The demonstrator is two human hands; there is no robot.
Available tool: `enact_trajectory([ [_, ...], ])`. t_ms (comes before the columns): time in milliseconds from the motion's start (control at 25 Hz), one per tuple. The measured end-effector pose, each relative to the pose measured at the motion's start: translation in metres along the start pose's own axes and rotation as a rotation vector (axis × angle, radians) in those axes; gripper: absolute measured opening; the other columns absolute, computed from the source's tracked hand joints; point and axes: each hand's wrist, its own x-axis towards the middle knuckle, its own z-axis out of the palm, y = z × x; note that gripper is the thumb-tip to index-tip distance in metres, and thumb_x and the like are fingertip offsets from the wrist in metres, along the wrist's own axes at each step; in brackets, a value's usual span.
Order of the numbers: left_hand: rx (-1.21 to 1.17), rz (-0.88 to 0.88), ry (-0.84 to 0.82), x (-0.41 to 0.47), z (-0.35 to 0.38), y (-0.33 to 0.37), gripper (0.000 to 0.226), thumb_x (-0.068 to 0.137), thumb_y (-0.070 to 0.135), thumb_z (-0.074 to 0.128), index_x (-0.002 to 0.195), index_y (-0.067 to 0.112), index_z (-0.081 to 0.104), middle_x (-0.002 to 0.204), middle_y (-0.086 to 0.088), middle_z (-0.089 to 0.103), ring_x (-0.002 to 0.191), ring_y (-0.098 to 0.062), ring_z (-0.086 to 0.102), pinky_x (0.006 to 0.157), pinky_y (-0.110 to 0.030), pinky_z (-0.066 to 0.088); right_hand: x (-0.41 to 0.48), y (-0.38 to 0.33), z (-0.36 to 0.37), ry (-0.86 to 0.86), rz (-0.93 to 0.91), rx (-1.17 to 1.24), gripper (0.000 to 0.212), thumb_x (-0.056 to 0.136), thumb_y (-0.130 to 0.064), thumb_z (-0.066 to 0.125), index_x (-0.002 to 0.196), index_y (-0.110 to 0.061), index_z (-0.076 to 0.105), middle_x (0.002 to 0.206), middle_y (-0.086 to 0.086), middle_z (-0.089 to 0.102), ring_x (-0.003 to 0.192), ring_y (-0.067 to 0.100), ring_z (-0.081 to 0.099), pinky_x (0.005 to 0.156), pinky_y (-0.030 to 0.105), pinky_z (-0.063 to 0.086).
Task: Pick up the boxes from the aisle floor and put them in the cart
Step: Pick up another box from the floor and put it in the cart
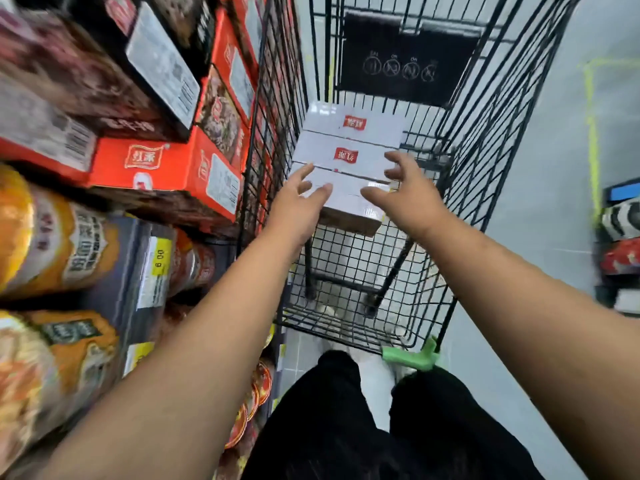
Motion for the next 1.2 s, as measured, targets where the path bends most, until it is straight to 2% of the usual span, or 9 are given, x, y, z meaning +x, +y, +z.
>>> enact_trajectory([
  [120,-0.023,0.101,0.045,-0.045,-0.012,0.022,0.051,0.094,0.02,0.063,0.142,0.029,0.046,0.135,0.001,0.051,0.121,-0.011,0.051,0.093,-0.02,0.037,-0.026,-0.026,-0.023,-0.104,-0.067,0.011,0.068,0.085,-0.036,0.071,0.144,-0.032,0.038,0.137,0.0,0.049,0.115,0.019,0.055,0.095,0.039,0.05],
  [240,-0.032,0.165,0.143,-0.091,-0.023,0.031,0.054,0.093,0.008,0.061,0.143,0.022,0.046,0.116,0.016,0.052,0.099,0.01,0.052,0.085,-0.003,0.039,-0.05,-0.049,-0.033,-0.184,-0.161,-0.036,0.064,0.084,-0.039,0.071,0.141,-0.036,0.042,0.134,-0.003,0.052,0.114,0.018,0.056,0.096,0.043,0.05],
  [360,-0.06,0.19,0.255,-0.135,-0.032,0.031,0.052,0.094,0.009,0.061,0.142,0.02,0.047,0.123,0.01,0.051,0.115,-0.003,0.05,0.099,-0.013,0.038,-0.072,-0.07,-0.026,-0.265,-0.3,-0.079,0.06,0.084,-0.04,0.069,0.139,-0.035,0.045,0.13,-0.004,0.054,0.099,0.012,0.061,0.083,0.032,0.055],
  [440,-0.107,0.169,0.361,-0.168,-0.037,0.023,0.047,0.094,0.014,0.062,0.138,0.024,0.05,0.121,0.011,0.053,0.116,-0.011,0.054,0.091,-0.011,0.042,-0.096,-0.082,-0.014,-0.35,-0.382,-0.101,0.057,0.086,-0.038,0.069,0.137,-0.034,0.046,0.127,-0.004,0.054,0.094,0.008,0.061,0.075,0.021,0.053],
  [560,-0.168,0.132,0.496,-0.215,-0.044,-0.002,0.047,0.091,0.025,0.063,0.135,0.032,0.05,0.127,0.005,0.055,0.117,-0.012,0.057,0.096,-0.02,0.046,-0.135,-0.089,0.012,-0.465,-0.48,-0.128,0.056,0.084,-0.038,0.071,0.135,-0.032,0.049,0.118,-0.007,0.057,0.094,0.01,0.06,0.093,0.035,0.05],
  [640,-0.218,0.111,0.6,-0.252,-0.051,-0.025,0.048,0.086,0.033,0.063,0.133,0.034,0.052,0.129,0.002,0.059,0.115,-0.011,0.059,0.097,-0.027,0.047,-0.17,-0.092,0.033,-0.58,-0.55,-0.146,0.054,0.084,-0.033,0.072,0.134,-0.027,0.051,0.112,-0.009,0.06,0.087,0.005,0.058,0.094,0.034,0.049],
  [800,-0.316,0.044,0.806,-0.33,-0.064,-0.063,0.039,0.096,0.019,0.06,0.134,0.021,0.052,0.118,0.007,0.059,0.103,-0.006,0.059,0.083,-0.012,0.046,-0.244,-0.085,0.076,-0.79,-0.726,-0.16,0.039,0.084,-0.023,0.073,0.119,-0.028,0.055,0.103,-0.022,0.059,0.098,0.003,0.058,0.096,0.037,0.048],
  [1040,-0.448,0.01,1.096,-0.466,-0.076,-0.129,0.041,0.097,0.016,0.056,0.137,0.023,0.047,0.123,0.01,0.054,0.083,0.003,0.06,0.078,-0.025,0.05,-0.371,-0.073,0.127,-1.03,-0.816,-0.262,0.047,0.086,-0.034,0.07,0.13,-0.031,0.053,0.121,-0.004,0.058,0.097,0.0,0.058,0.091,0.017,0.043],
  [1200,-0.471,-0.022,1.254,-0.562,-0.061,-0.173,0.043,0.098,0.014,0.054,0.14,0.019,0.044,0.129,0.005,0.052,0.094,0.001,0.056,0.075,-0.011,0.05,-0.469,-0.05,0.145,-1.181,-0.892,-0.298,0.049,0.088,-0.039,0.066,0.133,-0.033,0.05,0.124,-0.006,0.054,0.104,0.01,0.059,0.095,0.03,0.049],
])
